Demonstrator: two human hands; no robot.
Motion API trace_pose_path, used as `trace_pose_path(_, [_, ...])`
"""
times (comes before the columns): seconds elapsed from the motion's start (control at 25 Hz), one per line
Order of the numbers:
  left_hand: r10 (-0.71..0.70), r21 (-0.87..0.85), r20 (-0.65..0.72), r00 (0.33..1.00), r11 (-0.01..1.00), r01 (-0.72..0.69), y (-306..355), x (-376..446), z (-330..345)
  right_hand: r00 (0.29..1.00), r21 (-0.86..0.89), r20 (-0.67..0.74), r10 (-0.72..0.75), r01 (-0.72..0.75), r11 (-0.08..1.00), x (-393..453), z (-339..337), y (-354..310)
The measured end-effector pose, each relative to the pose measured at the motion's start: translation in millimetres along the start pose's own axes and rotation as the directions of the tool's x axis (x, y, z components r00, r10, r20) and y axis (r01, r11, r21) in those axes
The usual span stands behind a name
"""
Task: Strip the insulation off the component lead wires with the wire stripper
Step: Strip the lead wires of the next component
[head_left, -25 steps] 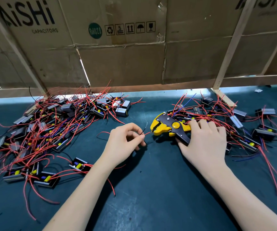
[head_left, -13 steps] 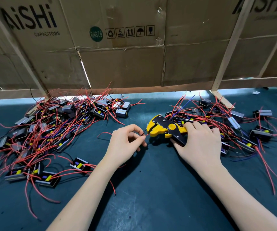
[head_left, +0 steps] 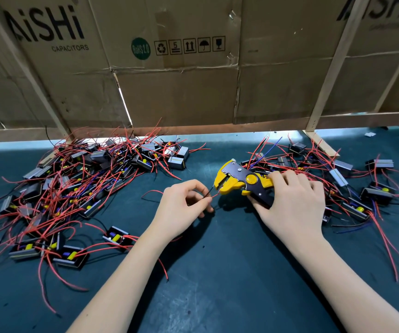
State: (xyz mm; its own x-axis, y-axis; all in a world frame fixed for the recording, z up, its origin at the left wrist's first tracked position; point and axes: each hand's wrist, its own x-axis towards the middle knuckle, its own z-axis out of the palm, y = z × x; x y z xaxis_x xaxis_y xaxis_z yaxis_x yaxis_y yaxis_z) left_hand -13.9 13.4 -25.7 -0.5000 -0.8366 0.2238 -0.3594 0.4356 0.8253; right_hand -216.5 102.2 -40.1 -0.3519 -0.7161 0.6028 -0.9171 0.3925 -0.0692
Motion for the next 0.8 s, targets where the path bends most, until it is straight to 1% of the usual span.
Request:
trace_pose_path(0.04, [0.055,0.063,-0.006,0.998,0.997,-0.055,-0.4,-0.7,-2.8,0.999,0.020,-0.031,0.019,-0.018,1.000,-0.5,-0.1,1.3])
trace_pose_path(0.08, [0.129,0.173,-0.009,0.992,0.977,-0.125,-1.4,-0.7,-7.0,0.997,0.059,-0.051,0.053,-0.050,0.997,-0.3,-0.6,3.1])
trace_pose_path(0.12, [0.185,0.308,0.006,0.983,0.934,-0.178,-2.3,-0.5,-13.1,0.993,0.119,-0.058,0.098,-0.090,0.989,0.5,-1.6,4.9])
trace_pose_path(0.16, [0.198,0.427,0.036,0.980,0.883,-0.194,-3.2,-0.5,-20.6,0.988,0.195,-0.056,0.145,-0.132,0.972,1.2,-3.5,6.4])
trace_pose_path(0.2, [0.154,0.512,0.059,0.986,0.844,-0.162,-3.5,-0.2,-28.3,0.982,0.280,-0.048,0.181,-0.161,0.946,2.6,-6.5,7.8])
trace_pose_path(0.28, [0.010,0.598,0.077,0.997,0.799,-0.054,-2.9,-0.1,-37.4,0.973,0.446,-0.037,0.229,-0.189,0.875,5.5,-14.5,9.0])
trace_pose_path(0.32, [-0.034,0.631,0.073,0.997,0.776,-0.020,-2.1,0.3,-37.1,0.969,0.511,-0.035,0.246,-0.194,0.837,6.3,-18.7,9.0])
trace_pose_path(0.4, [-0.050,0.690,0.042,0.998,0.724,0.007,0.2,0.8,-27.0,0.965,0.590,-0.044,0.260,-0.184,0.786,6.7,-24.9,8.2])
trace_pose_path(0.44, [-0.025,0.705,0.025,0.999,0.709,0.000,1.5,0.1,-20.5,0.965,0.610,-0.049,0.258,-0.175,0.773,6.3,-26.9,7.3])
trace_pose_path(0.48, [0.030,0.682,0.016,0.999,0.731,-0.033,3.5,-1.0,-14.3,0.965,0.622,-0.053,0.255,-0.168,0.765,5.6,-28.3,6.2])
trace_pose_path(0.52, [0.105,0.595,0.034,0.994,0.797,-0.105,5.9,-2.5,-8.9,0.966,0.628,-0.055,0.253,-0.163,0.761,5.1,-29.1,5.4])
trace_pose_path(0.56, [0.182,0.433,0.079,0.980,0.879,-0.198,9.0,-4.2,-3.6,0.967,0.630,-0.060,0.248,-0.156,0.761,4.4,-29.5,4.8])
trace_pose_path(0.6, [0.235,0.235,0.144,0.961,0.936,-0.263,14.4,-7.2,1.0,0.969,0.628,-0.070,0.238,-0.142,0.765,3.9,-29.5,4.3])
trace_pose_path(0.64, [0.278,0.062,0.202,0.939,0.953,-0.296,19.0,-9.7,3.5,0.971,0.624,-0.085,0.224,-0.123,0.772,3.3,-29.3,4.1])
trace_pose_path(0.68, [0.301,-0.033,0.213,0.930,0.953,-0.301,22.4,-10.8,3.4,0.972,0.617,-0.104,0.209,-0.102,0.780,2.6,-28.8,4.2])
trace_pose_path(0.72, [0.294,-0.077,0.171,0.940,0.955,-0.285,22.6,-8.9,0.0,0.973,0.611,-0.122,0.198,-0.084,0.787,1.9,-27.9,4.4])
trace_pose_path(0.76, [0.267,-0.093,0.083,0.960,0.961,-0.259,20.3,-5.1,-6.7,0.971,0.609,-0.136,0.195,-0.073,0.789,1.3,-26.8,5.1])
trace_pose_path(0.8, [0.226,-0.092,-0.041,0.973,0.969,-0.229,16.2,-0.7,-16.4,0.970,0.617,-0.143,0.199,-0.070,0.784,1.1,-25.7,6.3])
